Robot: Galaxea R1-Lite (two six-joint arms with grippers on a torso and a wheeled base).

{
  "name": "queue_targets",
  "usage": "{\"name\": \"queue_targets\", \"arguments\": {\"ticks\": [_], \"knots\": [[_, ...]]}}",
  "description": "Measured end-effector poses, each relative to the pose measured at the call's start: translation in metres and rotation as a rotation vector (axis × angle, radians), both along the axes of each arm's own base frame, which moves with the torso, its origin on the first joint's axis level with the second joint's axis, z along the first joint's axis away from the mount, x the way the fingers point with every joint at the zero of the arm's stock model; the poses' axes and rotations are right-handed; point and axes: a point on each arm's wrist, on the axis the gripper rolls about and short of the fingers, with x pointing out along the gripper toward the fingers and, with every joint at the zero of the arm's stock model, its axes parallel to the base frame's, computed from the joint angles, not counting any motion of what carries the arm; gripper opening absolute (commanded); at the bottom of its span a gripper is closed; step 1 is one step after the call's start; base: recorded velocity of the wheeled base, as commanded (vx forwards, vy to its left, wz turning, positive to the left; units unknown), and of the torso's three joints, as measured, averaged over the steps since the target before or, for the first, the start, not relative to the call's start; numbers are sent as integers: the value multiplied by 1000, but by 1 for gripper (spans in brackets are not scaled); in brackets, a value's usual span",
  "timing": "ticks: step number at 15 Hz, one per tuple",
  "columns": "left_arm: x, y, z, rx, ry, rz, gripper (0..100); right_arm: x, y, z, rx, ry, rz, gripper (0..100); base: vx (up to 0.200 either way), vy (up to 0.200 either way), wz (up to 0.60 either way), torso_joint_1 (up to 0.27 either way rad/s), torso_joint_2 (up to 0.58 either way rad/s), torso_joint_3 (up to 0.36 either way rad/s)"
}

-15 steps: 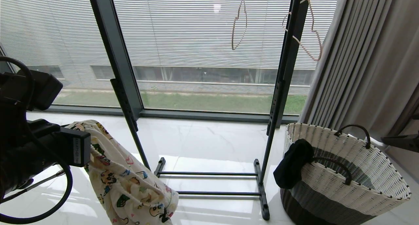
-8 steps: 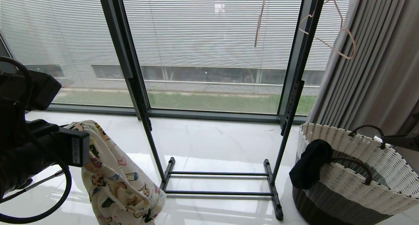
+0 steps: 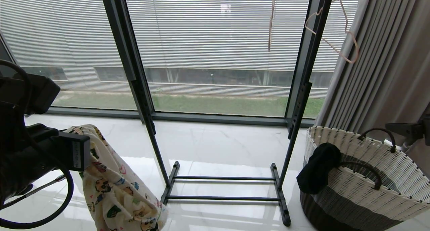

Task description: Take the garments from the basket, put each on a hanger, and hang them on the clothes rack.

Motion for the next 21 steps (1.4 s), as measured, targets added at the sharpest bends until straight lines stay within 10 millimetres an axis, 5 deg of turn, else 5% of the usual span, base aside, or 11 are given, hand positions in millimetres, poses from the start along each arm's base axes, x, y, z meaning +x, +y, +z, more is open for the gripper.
{"name": "queue_targets", "arguments": {"ticks": [4, 11, 21], "knots": [[4, 14, 1, -10, -5, 98, 0, -7, -1, -17, -12, 9, -44, 100, 0, 0, 0, 0, 0, 0], [8, 33, 4, -31, -10, 160, 0, -12, 3, -15, -27, -9, -11, 100, 0, 0, 0, 24, -123, -121], [7, 34, 4, -33, -12, 164, 0, -12, 4, -14, -31, -13, 0, 100, 0, 0, 0, 184, -481, -289]]}}
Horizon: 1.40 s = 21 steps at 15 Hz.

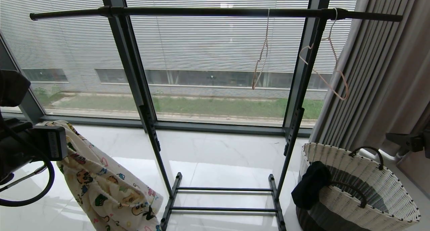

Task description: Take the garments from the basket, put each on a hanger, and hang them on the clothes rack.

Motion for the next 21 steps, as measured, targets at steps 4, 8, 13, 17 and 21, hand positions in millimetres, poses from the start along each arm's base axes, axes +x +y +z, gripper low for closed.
{"name": "queue_targets", "arguments": {"ticks": [4, 8, 13, 17, 21], "knots": [[-4, 1, 6, -4, -29, 2, 0, 0, 0, 0, -10, -2, 6, 100, 0, 0, 0, 207, -479, -277], [-5, 1, 7, -5, -39, 2, 0, 0, 0, 1, -8, -14, 7, 100, 0, 0, 0, 201, -449, -249], [-6, 1, 7, -4, -35, 0, 0, 4, 1, 6, 22, -70, 55, 100, 0, 0, 0, 30, -67, -39], [-8, -1, 8, -8, -41, -18, 0, 9, 1, 5, 19, -78, 64, 100, 50, 0, 0, 2, 1, 2], [-13, -4, 8, -11, -49, -51, 0, 10, 1, 5, 25, -77, 71, 100, 200, 0, 0, 1, -4, 4]]}}
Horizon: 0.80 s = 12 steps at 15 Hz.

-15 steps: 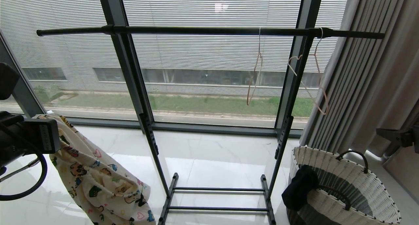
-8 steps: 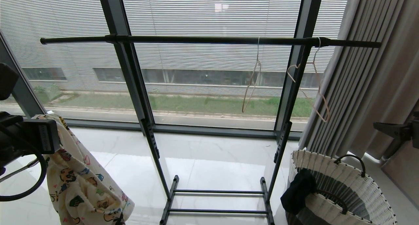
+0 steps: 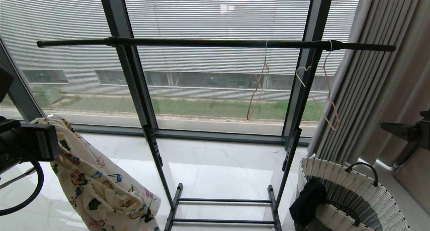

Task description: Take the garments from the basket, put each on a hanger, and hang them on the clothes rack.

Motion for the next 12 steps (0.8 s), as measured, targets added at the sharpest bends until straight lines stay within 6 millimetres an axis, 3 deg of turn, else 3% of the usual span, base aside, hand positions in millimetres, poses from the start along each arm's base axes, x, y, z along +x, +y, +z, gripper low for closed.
{"name": "queue_targets", "arguments": {"ticks": [11, 12], "knots": [[-3, -1, 1, -2, -10, -12, 0, 12, 1, 4, 37, 5, 34, 100, 200, 0, 0, 4, 2, 1], [-3, -1, 1, -2, -10, -11, 0, 14, 1, 3, 42, 12, 31, 100, 0, 0, 0, 0, 0, 0]]}}
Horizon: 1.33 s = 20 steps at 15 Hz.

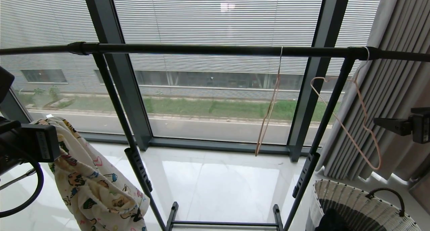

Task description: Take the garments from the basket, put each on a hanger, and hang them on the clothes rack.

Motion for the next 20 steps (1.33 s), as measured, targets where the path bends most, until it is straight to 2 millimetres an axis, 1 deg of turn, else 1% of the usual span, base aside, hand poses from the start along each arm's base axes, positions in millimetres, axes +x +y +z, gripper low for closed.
{"name": "queue_targets", "arguments": {"ticks": [5, 9, 11, 13, 16, 20], "knots": [[-3, 1, 0, 1, -6, 0, 0, 17, 0, -11, 15, 61, -27, 100, 0, 0, 0, 0, 0, 0], [-7, 2, -4, 7, 2, 0, 0, 44, 2, -28, 58, 146, -106, 100, 0, 0, 0, 0, 0, 0], [-8, 2, -5, 7, 4, 0, 0, 59, 3, -35, 54, 151, -148, 100, 0, 0, 0, 0, 0, 0], [-8, 2, -7, 8, 8, 0, 0, 70, 4, -42, 51, 158, -149, 100, 0, 0, 0, 0, 0, 0], [-8, 2, -8, 9, 13, 0, 0, 81, 7, -47, 48, 160, -139, 100, 0, 0, 0, 0, 0, 0], [-8, 2, -9, 8, 16, 0, 0, 88, 8, -52, 47, 175, -137, 100, 0, 0, 0, 0, 0, 0]]}}
